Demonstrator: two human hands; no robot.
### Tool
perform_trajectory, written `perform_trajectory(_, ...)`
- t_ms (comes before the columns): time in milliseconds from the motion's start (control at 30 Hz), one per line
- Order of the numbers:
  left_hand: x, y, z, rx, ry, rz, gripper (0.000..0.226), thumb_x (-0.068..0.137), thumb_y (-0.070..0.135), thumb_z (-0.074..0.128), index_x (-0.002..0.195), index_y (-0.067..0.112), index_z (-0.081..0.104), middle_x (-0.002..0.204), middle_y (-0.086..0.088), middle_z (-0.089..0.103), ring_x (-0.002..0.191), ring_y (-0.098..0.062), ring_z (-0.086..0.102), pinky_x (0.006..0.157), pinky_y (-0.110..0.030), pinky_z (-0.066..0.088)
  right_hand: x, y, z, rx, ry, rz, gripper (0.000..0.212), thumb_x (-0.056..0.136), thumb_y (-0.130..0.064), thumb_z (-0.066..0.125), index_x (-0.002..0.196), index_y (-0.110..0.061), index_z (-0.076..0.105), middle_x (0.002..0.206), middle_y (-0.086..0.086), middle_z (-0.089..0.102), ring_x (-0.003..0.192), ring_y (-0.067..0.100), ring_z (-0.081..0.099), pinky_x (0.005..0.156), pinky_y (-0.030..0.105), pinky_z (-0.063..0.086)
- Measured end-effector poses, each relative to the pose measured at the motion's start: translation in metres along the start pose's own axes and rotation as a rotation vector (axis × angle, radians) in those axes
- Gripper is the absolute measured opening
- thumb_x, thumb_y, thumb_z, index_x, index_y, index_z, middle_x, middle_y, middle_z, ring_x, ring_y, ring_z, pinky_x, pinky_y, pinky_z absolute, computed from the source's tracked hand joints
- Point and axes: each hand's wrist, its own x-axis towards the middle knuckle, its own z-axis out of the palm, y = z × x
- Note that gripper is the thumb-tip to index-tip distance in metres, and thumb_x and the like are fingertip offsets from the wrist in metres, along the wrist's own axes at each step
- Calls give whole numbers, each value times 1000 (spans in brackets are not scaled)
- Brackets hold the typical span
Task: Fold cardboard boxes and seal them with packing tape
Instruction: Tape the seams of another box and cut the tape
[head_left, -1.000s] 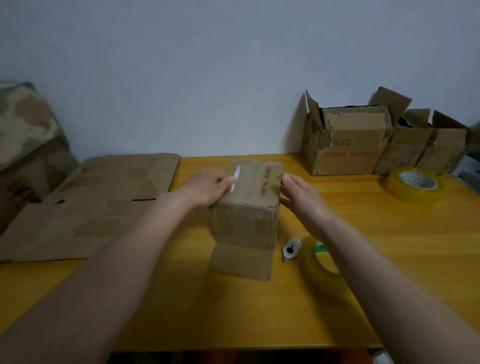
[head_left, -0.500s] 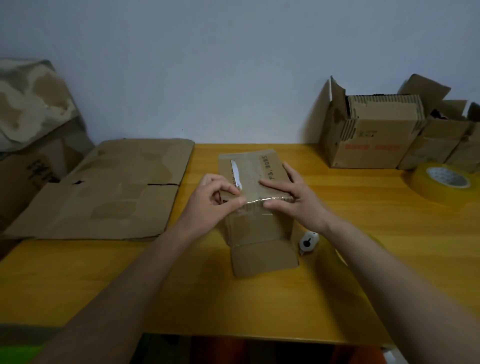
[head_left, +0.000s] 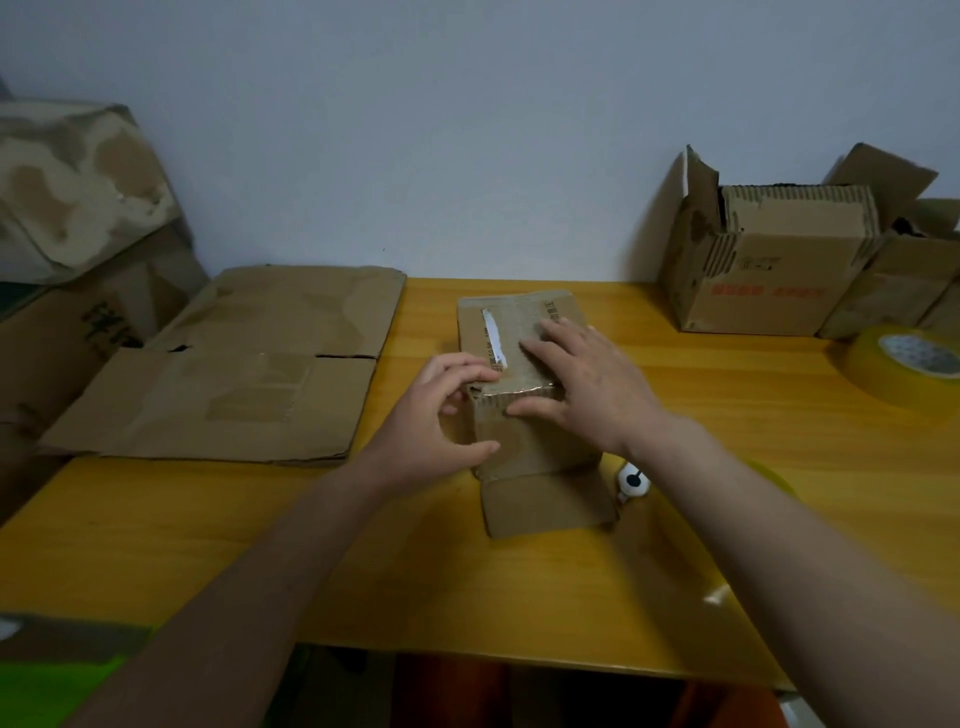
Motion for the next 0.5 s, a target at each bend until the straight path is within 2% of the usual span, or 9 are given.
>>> perform_trajectory(100,-2,-1,1,-29,-13,14,59,75,11,68,126,37,52,134,18,40,123,6,41,101,-22,44,0,-1,-3,-37,-67,7,94,74,-77,48,149,-29,21,160,0,13,148,18,6,119,36,0)
perform_trajectory(200,-3,-2,1,-107,7,21,59,71,7,49,122,36,54,132,16,43,121,3,44,98,-21,44,1,-11,-6,-26,-62,65,97,71,-84,37,149,-29,22,159,-1,14,147,19,7,120,40,0)
perform_trajectory(267,-3,-4,1,-131,23,32,60,73,2,43,121,34,56,131,19,44,119,5,45,96,-17,43,3,-14,-6,-42,-64,71,99,70,-86,33,150,-29,22,160,-1,14,147,18,6,120,42,0)
perform_trajectory(367,-3,-8,0,-148,28,49,62,78,-9,39,123,28,59,131,18,45,120,9,43,94,-10,40,4,-7,-15,55,-203,40,101,70,-78,53,151,-30,17,161,-4,7,148,16,-1,120,41,-4)
perform_trajectory(433,-2,-9,2,-156,37,55,60,78,-8,37,123,26,60,131,16,46,121,8,43,93,-8,39,4,-4,-24,115,-305,31,103,69,-69,65,152,-30,16,161,-5,5,147,15,-4,119,41,-6)
perform_trajectory(500,-1,-10,4,-162,54,61,57,78,-2,36,122,26,60,131,16,47,121,6,44,94,-10,39,5,-7,-27,173,-299,71,100,69,-72,61,151,-30,21,160,-6,8,147,15,-1,119,44,-4)
